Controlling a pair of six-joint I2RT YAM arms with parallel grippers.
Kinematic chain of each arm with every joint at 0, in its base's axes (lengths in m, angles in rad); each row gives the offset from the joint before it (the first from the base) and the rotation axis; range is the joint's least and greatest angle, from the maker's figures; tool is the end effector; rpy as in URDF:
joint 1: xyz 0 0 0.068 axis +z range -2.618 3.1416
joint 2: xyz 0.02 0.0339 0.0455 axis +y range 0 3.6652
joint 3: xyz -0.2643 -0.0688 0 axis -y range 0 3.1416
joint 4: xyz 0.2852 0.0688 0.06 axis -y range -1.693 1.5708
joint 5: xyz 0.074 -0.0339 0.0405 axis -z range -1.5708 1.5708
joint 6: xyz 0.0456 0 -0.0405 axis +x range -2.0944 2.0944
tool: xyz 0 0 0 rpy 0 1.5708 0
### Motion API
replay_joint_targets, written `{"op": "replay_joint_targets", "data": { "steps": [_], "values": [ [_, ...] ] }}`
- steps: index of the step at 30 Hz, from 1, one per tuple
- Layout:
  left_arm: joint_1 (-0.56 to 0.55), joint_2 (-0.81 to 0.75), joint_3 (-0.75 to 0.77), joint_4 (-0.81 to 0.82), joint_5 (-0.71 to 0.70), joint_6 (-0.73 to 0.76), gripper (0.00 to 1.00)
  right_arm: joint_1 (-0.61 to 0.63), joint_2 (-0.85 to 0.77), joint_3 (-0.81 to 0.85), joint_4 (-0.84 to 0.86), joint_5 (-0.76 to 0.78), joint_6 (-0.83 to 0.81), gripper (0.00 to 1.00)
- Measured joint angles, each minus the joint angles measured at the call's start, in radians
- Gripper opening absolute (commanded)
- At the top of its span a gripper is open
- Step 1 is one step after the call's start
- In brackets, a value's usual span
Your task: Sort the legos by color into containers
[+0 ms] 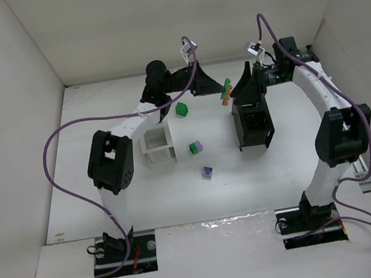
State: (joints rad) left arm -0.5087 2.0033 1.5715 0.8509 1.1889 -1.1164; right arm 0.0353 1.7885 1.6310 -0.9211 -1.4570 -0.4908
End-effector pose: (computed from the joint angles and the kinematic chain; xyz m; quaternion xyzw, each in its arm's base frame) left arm 0.4144 -0.2795 0.3256 0.3132 0.5710 -0.7142 0.2564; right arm 0.4037 0.0596 0.3163 -0.3448 0.6566 0.5880 0.3229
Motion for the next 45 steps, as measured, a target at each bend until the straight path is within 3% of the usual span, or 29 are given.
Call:
{"op": "replay_joint_targets", "data": {
  "steps": [6, 10, 21, 22, 27, 28, 31, 45],
  "values": [
    [-0.005, 0.039, 0.0, -0.019, -0.021, 0.032, 0.0, 0.01, 0.0, 0.019, -0.002, -0.001, 0.003, 0.9],
    [-0.015, 0.064, 0.012, -0.034, -0.029, 0.039, 0.0, 0.02, 0.0, 0.025, -0.003, -0.002, 0.006, 0.83],
    [-0.029, 0.066, 0.019, -0.029, -0.008, 0.039, 0.0, 0.023, 0.009, 0.03, 0.004, 0.028, 0.011, 0.43],
    [-0.029, 0.066, 0.019, -0.026, -0.007, 0.04, 0.0, 0.023, 0.009, 0.03, 0.003, 0.029, 0.016, 0.36],
    [-0.031, 0.066, 0.019, -0.025, -0.007, 0.043, 0.0, 0.023, 0.009, 0.031, 0.006, 0.031, 0.029, 0.23],
    [-0.031, 0.066, 0.019, -0.026, -0.007, 0.047, 0.0, 0.023, 0.009, 0.031, 0.008, 0.032, 0.035, 0.13],
    [-0.031, 0.066, 0.021, -0.031, -0.009, 0.054, 0.0, 0.023, 0.01, 0.035, 0.013, 0.039, 0.048, 0.0],
    [-0.018, 0.066, 0.026, -0.08, -0.041, 0.105, 0.0, -0.032, 0.003, -0.008, -0.051, 0.018, -0.037, 0.0]
  ]
}}
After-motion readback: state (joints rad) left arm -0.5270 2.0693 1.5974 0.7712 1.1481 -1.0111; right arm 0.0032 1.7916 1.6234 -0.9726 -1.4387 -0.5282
